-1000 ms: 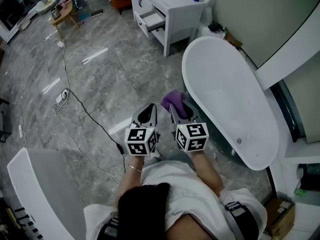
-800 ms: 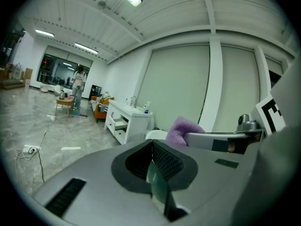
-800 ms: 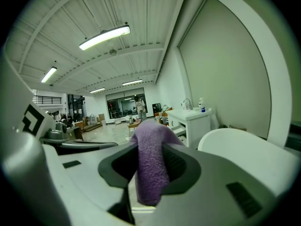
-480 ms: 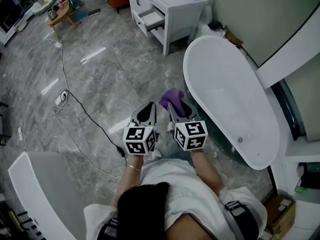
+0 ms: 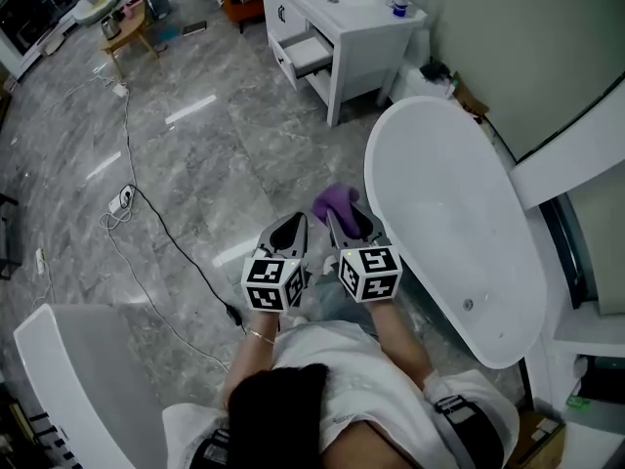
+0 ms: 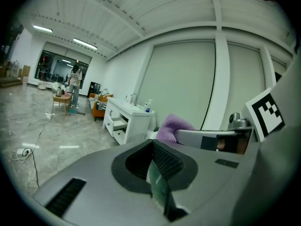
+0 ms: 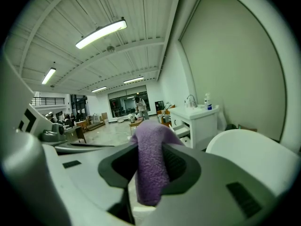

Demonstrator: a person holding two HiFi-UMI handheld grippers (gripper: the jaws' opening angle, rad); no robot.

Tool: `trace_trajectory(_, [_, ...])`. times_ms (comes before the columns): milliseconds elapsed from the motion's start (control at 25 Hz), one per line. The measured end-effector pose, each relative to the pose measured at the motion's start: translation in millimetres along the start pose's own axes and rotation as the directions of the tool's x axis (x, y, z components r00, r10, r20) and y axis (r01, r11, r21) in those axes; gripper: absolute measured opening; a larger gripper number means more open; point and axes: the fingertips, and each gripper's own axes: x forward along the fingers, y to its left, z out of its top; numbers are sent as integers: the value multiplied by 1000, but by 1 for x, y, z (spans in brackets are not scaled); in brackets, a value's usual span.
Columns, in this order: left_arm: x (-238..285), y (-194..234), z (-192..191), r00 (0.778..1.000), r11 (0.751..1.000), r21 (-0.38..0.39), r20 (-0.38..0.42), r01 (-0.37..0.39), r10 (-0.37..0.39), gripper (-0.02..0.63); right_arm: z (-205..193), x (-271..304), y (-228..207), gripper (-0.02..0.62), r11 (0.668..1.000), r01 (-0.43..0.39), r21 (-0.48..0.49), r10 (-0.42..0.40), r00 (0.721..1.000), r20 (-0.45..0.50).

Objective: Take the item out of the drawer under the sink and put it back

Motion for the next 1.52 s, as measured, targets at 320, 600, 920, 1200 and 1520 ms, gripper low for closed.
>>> trace_trajectory(320, [84,17,40,1000,1000,-19,3,-21,21,5,28,68,-50,127,1000,-28,-6,28,998,-51])
trace_trajectory(600, [138,25,72,999,998,-61,37,-30,32,5,54,110,-87,129,997,-71,-30,69,995,-71])
trace_trajectory(920, [180,35,86,995,994,-62,39,-93,95,5,69,143,-120,129,995,-95,-32,92,993,-72])
trace_trajectory(1200, [197,34,85,993,988,-109,37,-111,115,5,79,157,-127,129,990,-131,-57,126,988,-87])
trace_trajectory(1520, [197,38,93,990,988,-86,58,-126,131,5,75,159,-124,129,990,-137,-24,135,988,-78])
